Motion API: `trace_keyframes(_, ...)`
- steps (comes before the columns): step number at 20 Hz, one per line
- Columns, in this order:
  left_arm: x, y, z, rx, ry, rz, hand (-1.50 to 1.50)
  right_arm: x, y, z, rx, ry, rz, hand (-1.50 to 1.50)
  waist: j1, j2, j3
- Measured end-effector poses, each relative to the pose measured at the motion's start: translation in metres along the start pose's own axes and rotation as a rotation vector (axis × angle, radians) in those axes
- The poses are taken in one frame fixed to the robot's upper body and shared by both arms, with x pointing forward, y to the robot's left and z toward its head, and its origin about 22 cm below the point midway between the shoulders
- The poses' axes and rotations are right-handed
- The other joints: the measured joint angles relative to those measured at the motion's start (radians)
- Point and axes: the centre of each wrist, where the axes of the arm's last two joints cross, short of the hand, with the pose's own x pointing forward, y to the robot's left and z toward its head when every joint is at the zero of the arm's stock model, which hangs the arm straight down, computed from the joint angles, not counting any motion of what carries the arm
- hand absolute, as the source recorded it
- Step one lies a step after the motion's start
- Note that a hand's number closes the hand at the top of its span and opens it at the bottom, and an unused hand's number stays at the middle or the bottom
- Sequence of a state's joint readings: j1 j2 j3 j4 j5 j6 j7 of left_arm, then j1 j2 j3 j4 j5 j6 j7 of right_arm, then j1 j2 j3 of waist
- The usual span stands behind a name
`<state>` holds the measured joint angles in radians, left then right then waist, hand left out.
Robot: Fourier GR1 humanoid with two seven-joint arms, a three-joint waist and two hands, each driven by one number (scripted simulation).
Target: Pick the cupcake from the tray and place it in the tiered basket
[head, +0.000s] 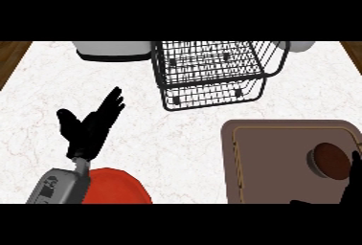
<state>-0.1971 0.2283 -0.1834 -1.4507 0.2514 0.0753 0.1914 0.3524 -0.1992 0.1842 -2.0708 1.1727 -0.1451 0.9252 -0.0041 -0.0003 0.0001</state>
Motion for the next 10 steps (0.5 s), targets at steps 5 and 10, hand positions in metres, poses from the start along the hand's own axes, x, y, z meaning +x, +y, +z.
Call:
trace_keyframes(5,0.000,0.003,-0.006,-0.004,0.002,-0.002,0.00,-0.008,0.005,-0.004,-0.006,0.001,-0.014,-1.50,-0.001,0.000,0.000)
trace_keyframes(10,0.004,0.004,0.000,-0.004,0.005,-0.002,0.00,-0.016,0.011,-0.019,-0.018,0.004,-0.038,-1.50,0.001,-0.001,0.000)
